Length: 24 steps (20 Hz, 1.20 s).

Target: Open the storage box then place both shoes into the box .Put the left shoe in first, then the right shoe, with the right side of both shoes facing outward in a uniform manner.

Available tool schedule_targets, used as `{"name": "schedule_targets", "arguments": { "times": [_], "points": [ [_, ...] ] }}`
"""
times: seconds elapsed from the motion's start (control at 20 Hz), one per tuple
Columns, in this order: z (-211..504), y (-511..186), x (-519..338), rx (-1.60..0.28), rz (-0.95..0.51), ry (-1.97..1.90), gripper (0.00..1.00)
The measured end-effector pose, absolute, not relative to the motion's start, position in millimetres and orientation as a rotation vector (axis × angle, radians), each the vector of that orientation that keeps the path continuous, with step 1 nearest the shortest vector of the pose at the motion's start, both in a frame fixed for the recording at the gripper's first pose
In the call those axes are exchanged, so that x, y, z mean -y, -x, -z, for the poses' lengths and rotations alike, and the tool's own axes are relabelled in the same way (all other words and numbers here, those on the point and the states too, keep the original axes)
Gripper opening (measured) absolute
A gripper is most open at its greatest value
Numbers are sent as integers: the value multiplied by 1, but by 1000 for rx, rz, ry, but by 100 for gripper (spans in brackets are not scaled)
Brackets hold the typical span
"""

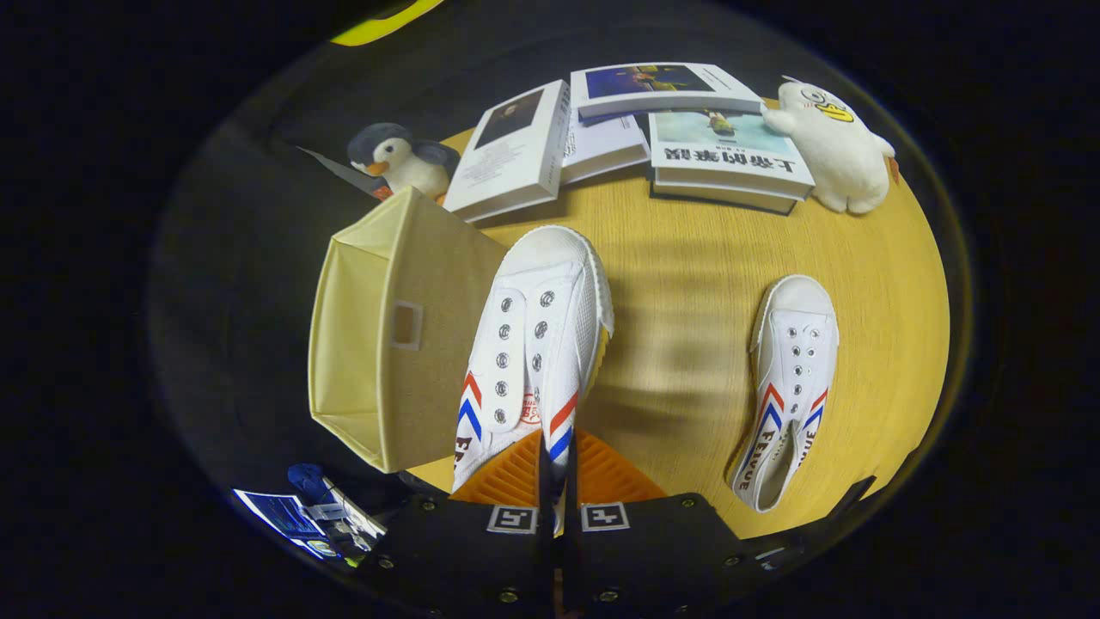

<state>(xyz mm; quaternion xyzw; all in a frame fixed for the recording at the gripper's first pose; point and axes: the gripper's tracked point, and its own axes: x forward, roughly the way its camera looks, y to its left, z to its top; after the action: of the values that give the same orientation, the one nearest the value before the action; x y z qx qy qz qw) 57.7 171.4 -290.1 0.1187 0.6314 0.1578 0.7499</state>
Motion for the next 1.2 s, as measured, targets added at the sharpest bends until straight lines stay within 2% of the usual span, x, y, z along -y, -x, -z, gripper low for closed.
{"name": "schedule_targets", "arguments": {
  "times": [0.5, 0.8, 1.2],
  "points": [
    [196, -77, -254, -1262, -517, -238, 4],
    [201, -91, -318, -1288, -591, -164, 4],
    [244, -94, -378, -1376, -614, -78, 4]
  ]
}}
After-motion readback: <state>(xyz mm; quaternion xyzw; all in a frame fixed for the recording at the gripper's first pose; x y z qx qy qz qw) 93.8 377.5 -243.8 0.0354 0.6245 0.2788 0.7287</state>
